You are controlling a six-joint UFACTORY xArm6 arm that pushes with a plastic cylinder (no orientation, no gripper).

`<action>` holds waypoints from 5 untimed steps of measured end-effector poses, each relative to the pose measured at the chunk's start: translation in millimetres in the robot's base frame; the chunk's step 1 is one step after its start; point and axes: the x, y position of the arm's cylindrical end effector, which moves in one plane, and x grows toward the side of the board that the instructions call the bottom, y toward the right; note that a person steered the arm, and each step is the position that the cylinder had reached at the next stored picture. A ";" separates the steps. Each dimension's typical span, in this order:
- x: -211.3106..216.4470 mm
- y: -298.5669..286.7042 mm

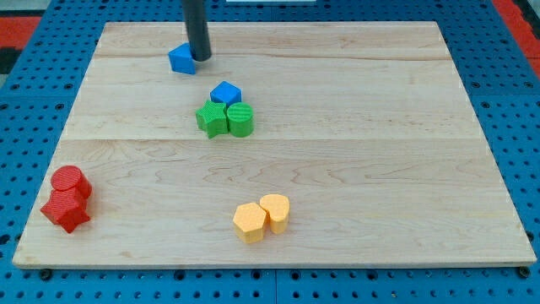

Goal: Move the blue triangle to the left of the blue cube

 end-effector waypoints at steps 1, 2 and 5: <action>-39.3 -40.0; -32.4 -58.7; 57.9 -2.6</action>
